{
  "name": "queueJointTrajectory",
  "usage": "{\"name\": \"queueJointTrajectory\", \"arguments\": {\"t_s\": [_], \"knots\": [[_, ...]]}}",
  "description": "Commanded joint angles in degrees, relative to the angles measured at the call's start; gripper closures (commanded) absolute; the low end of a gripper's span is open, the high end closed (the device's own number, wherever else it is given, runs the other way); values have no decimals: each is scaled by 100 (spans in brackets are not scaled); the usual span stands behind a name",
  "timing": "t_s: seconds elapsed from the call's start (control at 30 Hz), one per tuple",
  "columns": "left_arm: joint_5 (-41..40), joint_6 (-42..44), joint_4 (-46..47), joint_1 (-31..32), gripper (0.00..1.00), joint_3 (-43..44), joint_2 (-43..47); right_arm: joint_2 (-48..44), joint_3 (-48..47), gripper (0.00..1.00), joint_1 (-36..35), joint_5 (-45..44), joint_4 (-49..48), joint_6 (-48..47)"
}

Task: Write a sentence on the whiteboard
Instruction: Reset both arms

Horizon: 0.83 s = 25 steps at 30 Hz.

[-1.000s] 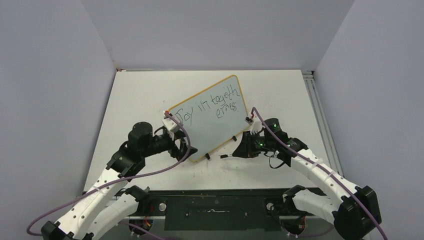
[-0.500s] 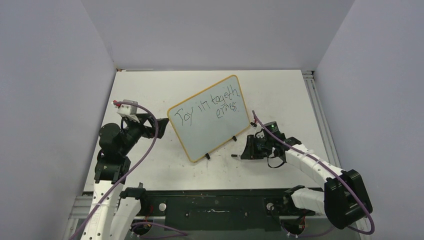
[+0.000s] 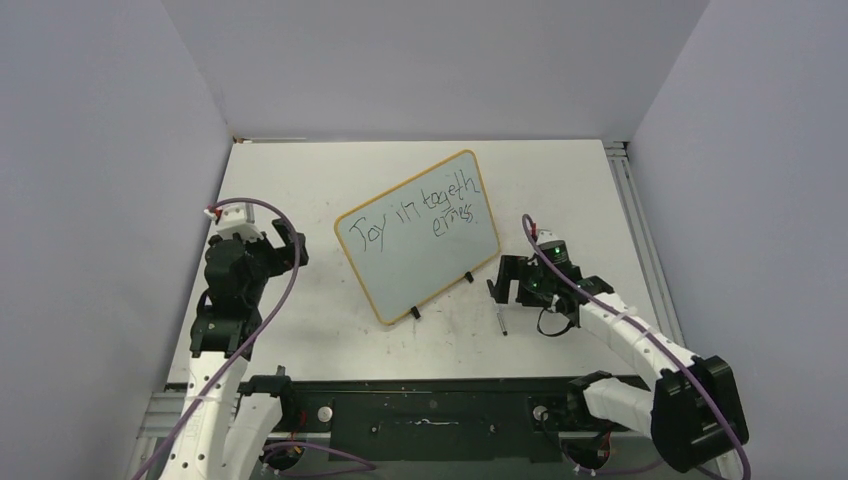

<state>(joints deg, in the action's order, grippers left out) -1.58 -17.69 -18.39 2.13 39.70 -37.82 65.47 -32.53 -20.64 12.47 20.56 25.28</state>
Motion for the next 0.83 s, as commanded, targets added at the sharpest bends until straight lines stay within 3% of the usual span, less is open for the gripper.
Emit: {"name": "queueJointTrajectory", "arguments": {"t_s": [0.0, 0.17, 0.4, 0.8], "knots": [[-987, -268, -127, -37, 4, 471, 98, -860, -590, 2, 108, -1380, -149, -72], [-1405, -327, -309, -37, 4, 609, 190, -1701, -780, 5, 118, -2356, -637, -699], [-1292, -4, -261, -29, 4, 535, 430, -2789, -405, 5, 112, -2246, -1980, -1417], [-1014, 152, -156, -35, 4, 461, 642, -2906, -491, 5, 114, -2242, -1966, -1500]]}}
